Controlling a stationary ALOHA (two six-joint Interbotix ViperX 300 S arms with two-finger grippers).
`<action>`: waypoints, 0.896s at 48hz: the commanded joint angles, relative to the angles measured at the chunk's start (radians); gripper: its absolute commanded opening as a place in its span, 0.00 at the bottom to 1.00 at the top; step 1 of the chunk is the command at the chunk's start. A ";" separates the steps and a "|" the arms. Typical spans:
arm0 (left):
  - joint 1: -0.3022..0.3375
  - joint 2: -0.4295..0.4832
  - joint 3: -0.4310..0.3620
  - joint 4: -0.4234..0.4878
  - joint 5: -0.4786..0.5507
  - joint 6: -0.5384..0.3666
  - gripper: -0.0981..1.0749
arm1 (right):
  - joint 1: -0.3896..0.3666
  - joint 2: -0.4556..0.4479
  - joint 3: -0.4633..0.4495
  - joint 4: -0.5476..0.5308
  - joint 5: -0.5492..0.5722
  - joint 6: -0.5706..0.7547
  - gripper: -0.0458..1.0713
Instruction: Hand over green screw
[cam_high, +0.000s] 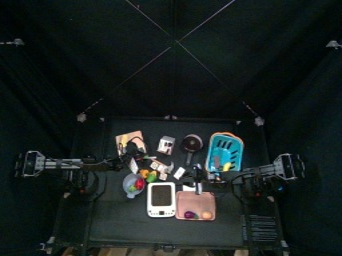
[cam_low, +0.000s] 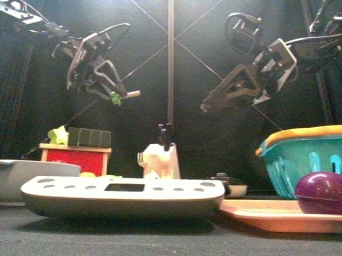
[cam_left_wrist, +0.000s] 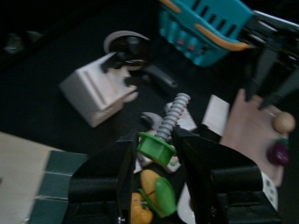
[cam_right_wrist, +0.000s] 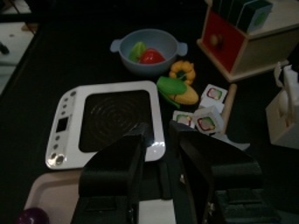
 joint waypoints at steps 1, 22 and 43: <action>-0.038 0.014 -0.012 0.002 -0.031 -0.003 0.63 | -0.002 -0.032 -0.023 0.006 -0.044 0.000 0.66; -0.129 0.207 -0.110 -0.018 -0.069 -0.006 0.63 | 0.002 -0.009 -0.035 -0.002 -0.141 -0.008 0.66; -0.138 0.345 -0.235 -0.066 -0.071 -0.005 0.63 | 0.000 0.069 -0.092 -0.043 -0.135 -0.006 0.66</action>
